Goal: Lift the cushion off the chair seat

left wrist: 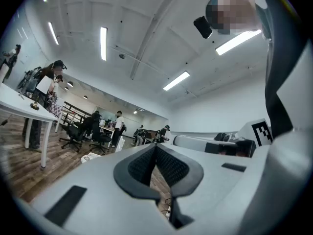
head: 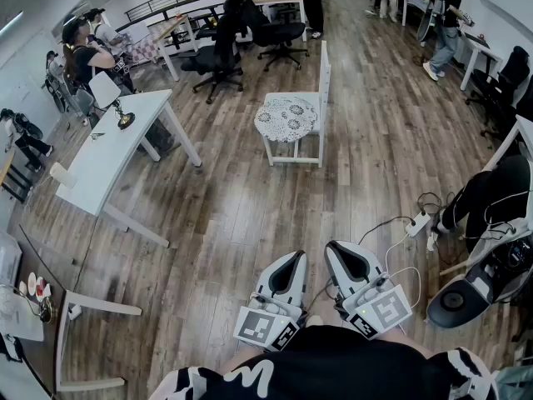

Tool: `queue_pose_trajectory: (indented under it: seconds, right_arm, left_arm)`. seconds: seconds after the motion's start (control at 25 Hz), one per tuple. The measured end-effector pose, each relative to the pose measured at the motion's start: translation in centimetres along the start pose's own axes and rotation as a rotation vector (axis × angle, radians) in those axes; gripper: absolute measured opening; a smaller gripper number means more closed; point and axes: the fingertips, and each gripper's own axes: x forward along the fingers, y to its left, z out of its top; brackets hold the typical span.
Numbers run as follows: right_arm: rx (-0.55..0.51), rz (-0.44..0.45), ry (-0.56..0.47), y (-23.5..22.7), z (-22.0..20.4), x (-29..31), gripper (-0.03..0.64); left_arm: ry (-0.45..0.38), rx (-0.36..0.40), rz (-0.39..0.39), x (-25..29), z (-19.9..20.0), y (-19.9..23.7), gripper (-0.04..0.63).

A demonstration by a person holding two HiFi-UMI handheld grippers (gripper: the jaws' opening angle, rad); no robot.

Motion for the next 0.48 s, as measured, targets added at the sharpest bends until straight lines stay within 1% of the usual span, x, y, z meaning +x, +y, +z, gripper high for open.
queue_pose_trajectory:
  seconds: [0.28, 0.48]
  right_arm:
    - [0.013, 0.010, 0.000, 0.13, -0.47, -0.30, 0.031]
    - [0.020, 0.014, -0.003, -0.17, -0.23, -0.60, 0.031]
  left_arm:
    - [0.004, 0.023, -0.009, -0.03, -0.33, -0.45, 0.003]
    - [0.011, 0.011, -0.005, 0.21, -0.29, -0.85, 0.003]
